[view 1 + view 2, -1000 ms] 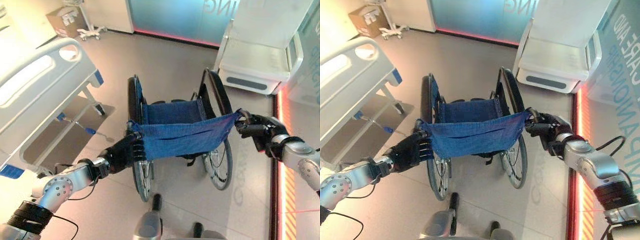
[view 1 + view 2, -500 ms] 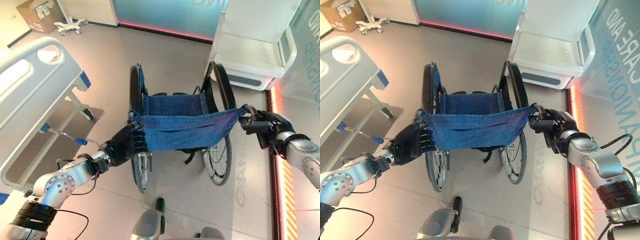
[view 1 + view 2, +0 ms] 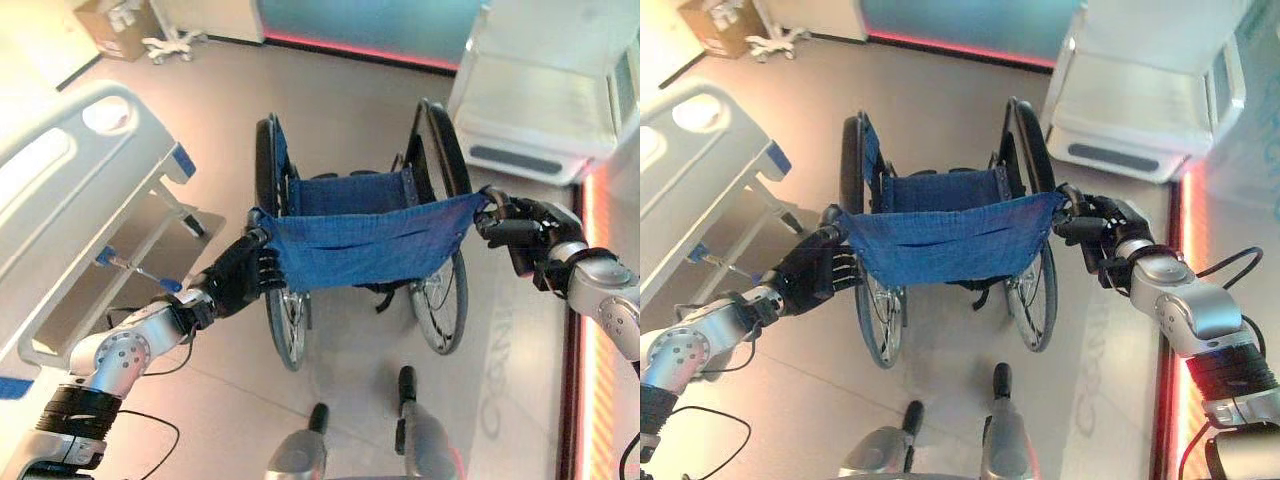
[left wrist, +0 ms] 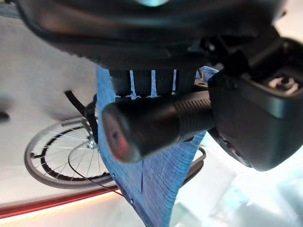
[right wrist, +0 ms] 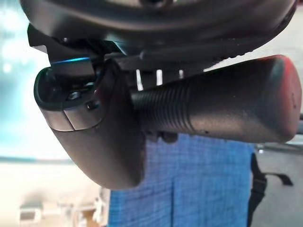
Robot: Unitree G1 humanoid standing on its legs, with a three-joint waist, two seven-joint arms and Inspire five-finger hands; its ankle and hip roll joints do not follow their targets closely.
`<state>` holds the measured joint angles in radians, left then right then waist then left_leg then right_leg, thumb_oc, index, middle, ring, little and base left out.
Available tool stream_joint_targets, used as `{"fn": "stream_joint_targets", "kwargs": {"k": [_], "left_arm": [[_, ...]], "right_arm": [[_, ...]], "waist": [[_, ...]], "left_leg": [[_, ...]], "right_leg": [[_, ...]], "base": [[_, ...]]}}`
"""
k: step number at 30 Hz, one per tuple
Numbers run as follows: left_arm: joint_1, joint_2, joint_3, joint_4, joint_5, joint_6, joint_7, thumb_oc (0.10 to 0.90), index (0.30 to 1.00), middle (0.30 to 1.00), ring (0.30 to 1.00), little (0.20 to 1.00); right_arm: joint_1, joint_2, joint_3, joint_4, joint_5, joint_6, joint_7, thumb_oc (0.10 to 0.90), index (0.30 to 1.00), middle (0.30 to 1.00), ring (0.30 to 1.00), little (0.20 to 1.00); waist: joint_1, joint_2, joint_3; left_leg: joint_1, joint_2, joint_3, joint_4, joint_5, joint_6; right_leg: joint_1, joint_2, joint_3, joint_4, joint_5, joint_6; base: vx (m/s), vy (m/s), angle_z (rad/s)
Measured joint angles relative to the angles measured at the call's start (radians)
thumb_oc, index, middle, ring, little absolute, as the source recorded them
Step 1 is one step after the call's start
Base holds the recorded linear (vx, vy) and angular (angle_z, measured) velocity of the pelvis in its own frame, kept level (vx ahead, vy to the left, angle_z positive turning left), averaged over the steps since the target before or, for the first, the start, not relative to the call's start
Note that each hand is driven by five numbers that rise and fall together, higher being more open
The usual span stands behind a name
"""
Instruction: Push the wheelchair next to the bed
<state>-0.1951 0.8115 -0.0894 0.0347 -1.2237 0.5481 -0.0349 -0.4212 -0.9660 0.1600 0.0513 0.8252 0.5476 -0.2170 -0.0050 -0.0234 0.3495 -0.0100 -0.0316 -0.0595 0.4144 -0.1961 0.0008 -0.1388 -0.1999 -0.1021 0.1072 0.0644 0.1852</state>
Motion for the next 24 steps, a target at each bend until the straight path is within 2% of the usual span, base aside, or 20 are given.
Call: {"fn": "stream_joint_targets", "kwargs": {"k": [1,2,3,4,5,6,7,8,9,10,11,12,13,15,17,18,19,20,22,24], "left_arm": [[0.016,0.002,0.0,-0.019,0.003,0.0,0.001,0.4,0.3,0.3,0.3,0.3],[0.044,0.011,0.0,-0.057,0.004,0.001,-0.001,0.4,0.3,0.3,0.3,0.3],[0.06,0.03,0.002,-0.083,0.003,0.002,-0.009,0.4,0.3,0.3,0.3,0.3],[0.092,0.038,0.011,-0.109,0.002,0.004,-0.015,0.4,0.3,0.3,0.3,0.3],[0.119,0.042,0.023,-0.125,0.002,0.004,-0.016,0.4,0.3,0.3,0.3,0.3],[0.161,0.055,0.043,-0.147,0.0,0.004,-0.017,0.4,0.3,0.3,0.3,0.3],[0.172,0.062,0.052,-0.155,-0.002,0.004,-0.014,0.4,0.3,0.3,0.3,0.3],[0.171,0.052,0.053,-0.151,-0.008,0.004,-0.004,0.4,0.3,0.3,0.3,0.3],[0.173,0.043,0.053,-0.145,-0.008,0.004,0.002,0.4,0.3,0.3,0.3,0.3],[0.172,0.031,0.053,-0.124,-0.009,0.004,0.001,0.4,0.3,0.3,0.3,0.3],[0.178,0.021,0.053,-0.121,-0.008,0.004,0.007,0.4,0.3,0.3,0.3,0.3],[0.183,0.026,0.053,-0.121,-0.008,0.004,0.009,0.4,0.3,0.3,0.3,0.3],[0.187,0.031,0.053,-0.122,-0.008,0.004,0.007,0.4,0.3,0.3,0.3,0.3],[0.212,0.038,0.053,-0.122,-0.01,0.005,-0.011,0.4,0.3,0.3,0.3,0.3],[0.226,0.045,0.053,-0.111,-0.032,0.005,-0.039,0.4,0.3,0.3,0.3,0.3],[0.226,0.043,0.053,-0.11,-0.039,0.005,-0.045,0.4,0.3,0.3,0.3,0.3],[0.226,0.043,0.053,-0.118,-0.044,0.004,-0.049,0.4,0.3,0.3,0.3,0.3],[0.232,0.043,0.055,-0.126,-0.044,0.004,-0.052,0.4,0.3,0.3,0.3,0.3],[0.254,0.046,0.059,-0.153,-0.043,0.002,-0.051,0.4,0.3,0.3,0.3,0.3],[0.285,0.05,0.074,-0.186,-0.044,0.001,-0.053,0.4,0.3,0.3,0.3,0.3]], "right_arm": [[0.0,-0.008,0.0,0.0,0.0,0.001,0.002,0.4,0.3,0.3,0.3,0.3],[-0.001,-0.036,0.004,-0.001,0.001,0.005,0.016,0.4,0.3,0.3,0.3,0.3],[0.002,-0.042,0.007,0.001,0.002,0.009,0.022,0.4,0.3,0.3,0.3,0.3],[0.002,-0.044,0.009,0.001,0.005,0.023,0.025,0.4,0.3,0.3,0.3,0.3],[0.002,-0.043,0.015,0.001,0.007,0.026,0.033,0.4,0.3,0.3,0.3,0.3],[0.003,-0.041,0.024,-0.001,0.01,0.026,0.046,0.4,0.3,0.3,0.3,0.3],[0.002,-0.04,0.025,-0.007,0.01,0.026,0.046,0.4,0.3,0.3,0.3,0.3],[-0.002,-0.039,0.027,-0.007,0.01,0.027,0.046,0.4,0.3,0.3,0.3,0.3],[-0.007,-0.038,0.036,-0.004,0.01,0.026,0.046,0.4,0.3,0.3,0.3,0.3],[-0.017,-0.036,0.051,-0.001,0.01,0.025,0.046,0.4,0.3,0.3,0.3,0.3],[-0.016,-0.033,0.057,-0.001,0.007,0.026,0.045,0.4,0.3,0.3,0.3,0.3],[-0.016,-0.032,0.063,-0.001,0.007,0.027,0.044,0.4,0.3,0.3,0.3,0.3],[-0.016,-0.032,0.068,-0.001,0.008,0.027,0.044,0.4,0.3,0.3,0.3,0.3],[-0.021,-0.028,0.089,0.002,0.007,0.029,0.042,0.4,0.3,0.3,0.3,0.3],[-0.024,-0.007,0.094,0.025,0.007,0.029,0.042,0.4,0.3,0.3,0.3,0.3],[-0.024,-0.004,0.093,0.029,0.007,0.028,0.042,0.4,0.3,0.3,0.3,0.3],[-0.024,-0.006,0.093,0.032,0.007,0.028,0.042,0.4,0.3,0.3,0.3,0.3],[-0.018,-0.004,0.091,0.035,0.006,0.028,0.042,0.4,0.3,0.3,0.3,0.3],[0.007,-0.006,0.08,0.029,0.006,0.021,0.049,0.4,0.3,0.3,0.3,0.3],[0.025,-0.013,0.072,0.019,0.005,0.013,0.061,0.4,0.3,0.3,0.3,0.3]], "waist": [[-0.004,0.011,-0.002],[-0.012,0.043,-0.017],[-0.008,0.023,-0.013],[-0.007,0.022,-0.017],[-0.005,0.03,-0.024],[-0.001,0.039,-0.037],[0.01,0.036,-0.037],[0.036,0.031,-0.038],[0.055,0.037,-0.041],[0.075,0.04,-0.042],[0.096,0.032,-0.04],[0.109,0.021,-0.036],[0.116,0.014,-0.032],[0.138,0.011,-0.029],[0.151,0.011,-0.029],[0.153,0.013,-0.028],[0.163,0.023,-0.027],[0.164,0.038,-0.027],[0.182,0.046,-0.028],[0.198,0.047,-0.033]], "left_leg": [[0.014,-0.005,0.017,0.02,-0.032,0.011],[0.059,0.009,0.02,-0.051,-0.082,0.021],[0.1,0.016,0.021,-0.119,-0.084,0.012],[0.137,0.042,0.027,-0.166,-0.07,-0.003],[0.151,0.063,0.033,-0.178,-0.061,-0.023],[0.156,0.088,0.035,-0.148,-0.074,-0.058],[0.086,0.088,0.036,0.01,-0.089,-0.09],[-0.028,0.084,0.024,0.243,-0.054,-0.135],[-0.066,0.076,0.01,0.331,-0.005,-0.164],[-0.146,0.065,-0.012,0.486,0.122,-0.2],[-0.216,0.045,-0.021,0.549,0.153,-0.173],[-0.248,0.021,-0.016,0.506,0.122,-0.122],[-0.253,0.005,-0.013,0.434,0.105,-0.092],[-0.242,-0.007,0.024,0.177,0.103,-0.086],[-0.231,-0.001,0.045,-0.099,0.11,-0.096],[-0.23,0.007,0.048,-0.195,0.122,-0.109],[-0.233,0.031,0.06,-0.299,0.159,-0.111],[-0.253,0.056,0.08,-0.355,0.179,-0.129],[-0.256,0.082,0.094,-0.385,0.18,-0.134],[-0.241,0.097,0.092,-0.33,0.179,-0.134]], "right_leg": [[0.0,0.006,-0.012,0.019,-0.002,-0.004],[-0.011,0.033,-0.035,0.059,-0.015,-0.025],[-0.019,0.039,-0.017,0.103,-0.026,-0.055],[-0.021,0.067,-0.021,0.155,-0.056,-0.103],[-0.016,0.093,-0.023,0.16,-0.068,-0.123],[-0.011,0.124,-0.046,0.171,-0.104,-0.144],[-0.015,0.127,-0.067,0.19,-0.139,-0.15],[-0.013,0.124,-0.048,0.205,-0.146,-0.166],[-0.005,0.145,-0.047,0.214,-0.164,-0.185],[0.013,0.15,-0.023,0.216,-0.179,-0.189],[0.038,0.143,-0.011,0.193,-0.179,-0.191],[0.066,0.143,0.008,0.163,-0.184,-0.197],[0.088,0.143,0.02,0.137,-0.179,-0.195],[0.157,0.157,0.07,0.08,-0.177,-0.195],[0.232,0.173,0.105,0.014,-0.181,-0.195],[0.25,0.178,0.114,-0.001,-0.185,-0.196],[0.284,0.192,0.127,-0.023,-0.191,-0.197],[0.327,0.204,0.138,-0.047,-0.21,-0.205],[0.382,0.202,0.17,-0.051,-0.255,-0.208],[0.415,0.175,0.205,-0.053,-0.299,-0.199]], "base": [[0.46,-0.141,0.58],[0.4,-0.128,0.43],[0.48,-0.172,0.4],[0.49,-0.22,0.18],[0.41,-0.241,0.07],[0.33,-0.222,0.01],[0.4,-0.242,-0.1],[0.36,-0.168,-0.22],[0.41,-0.144,-0.33],[0.44,-0.044,-0.32],[0.47,-0.011,-0.22],[0.45,0.017,-0.11],[0.35,0.026,-0.13],[0.53,0.069,-0.23],[0.58,0.096,-0.11],[0.49,0.074,-0.19],[0.54,0.087,-0.19],[0.64,0.11,-0.22],[0.61,0.126,-0.36],[0.53,0.14,-0.6]]}}
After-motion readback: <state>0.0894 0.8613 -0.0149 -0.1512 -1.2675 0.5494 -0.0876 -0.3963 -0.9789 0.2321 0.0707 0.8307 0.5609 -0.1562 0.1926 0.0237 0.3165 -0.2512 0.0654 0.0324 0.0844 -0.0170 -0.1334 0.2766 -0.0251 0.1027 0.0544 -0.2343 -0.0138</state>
